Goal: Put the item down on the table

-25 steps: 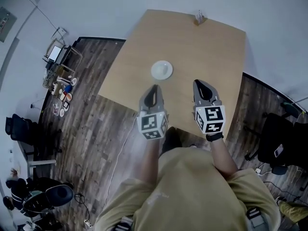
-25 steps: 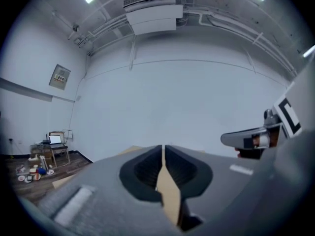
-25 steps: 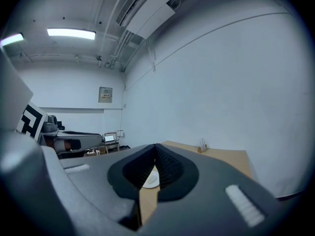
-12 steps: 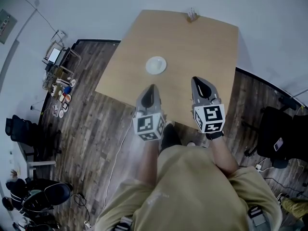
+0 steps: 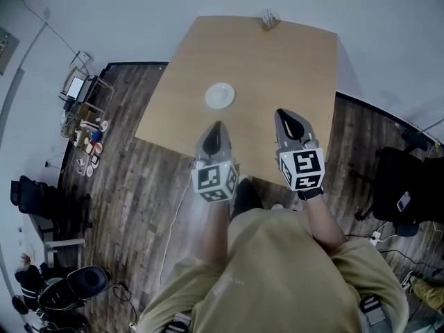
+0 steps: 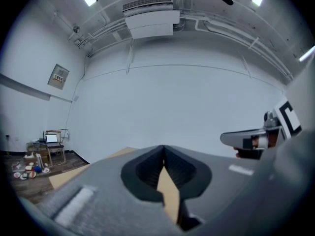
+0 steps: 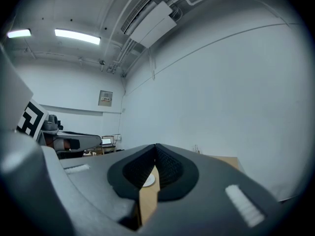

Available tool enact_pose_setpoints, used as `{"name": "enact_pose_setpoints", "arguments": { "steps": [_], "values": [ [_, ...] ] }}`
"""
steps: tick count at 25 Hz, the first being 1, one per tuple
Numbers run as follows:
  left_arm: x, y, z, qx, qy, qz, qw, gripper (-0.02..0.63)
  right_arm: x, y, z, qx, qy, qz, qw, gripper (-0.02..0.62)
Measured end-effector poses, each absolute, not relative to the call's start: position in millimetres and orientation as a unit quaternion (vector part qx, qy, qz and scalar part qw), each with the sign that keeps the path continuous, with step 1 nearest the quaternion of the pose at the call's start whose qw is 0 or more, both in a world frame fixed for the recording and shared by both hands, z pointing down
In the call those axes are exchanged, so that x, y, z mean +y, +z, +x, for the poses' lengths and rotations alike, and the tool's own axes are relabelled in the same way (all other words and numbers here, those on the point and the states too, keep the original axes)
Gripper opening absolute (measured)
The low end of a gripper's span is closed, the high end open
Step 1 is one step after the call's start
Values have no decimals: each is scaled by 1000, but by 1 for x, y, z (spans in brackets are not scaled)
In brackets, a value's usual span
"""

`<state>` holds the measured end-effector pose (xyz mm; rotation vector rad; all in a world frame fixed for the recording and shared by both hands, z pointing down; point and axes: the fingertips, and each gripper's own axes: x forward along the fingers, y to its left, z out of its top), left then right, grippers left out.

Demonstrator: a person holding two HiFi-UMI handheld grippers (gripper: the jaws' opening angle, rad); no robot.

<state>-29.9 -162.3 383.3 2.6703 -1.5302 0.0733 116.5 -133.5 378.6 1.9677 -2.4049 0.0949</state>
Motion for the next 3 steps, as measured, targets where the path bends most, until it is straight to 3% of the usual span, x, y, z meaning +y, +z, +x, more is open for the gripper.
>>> {"name": "enact_pose_setpoints", "arguments": {
  "steps": [3],
  "values": [
    [-171,385,-28,-496,22,867,34,3,-144,382,120,-772,32,635,19,6]
  ]
}}
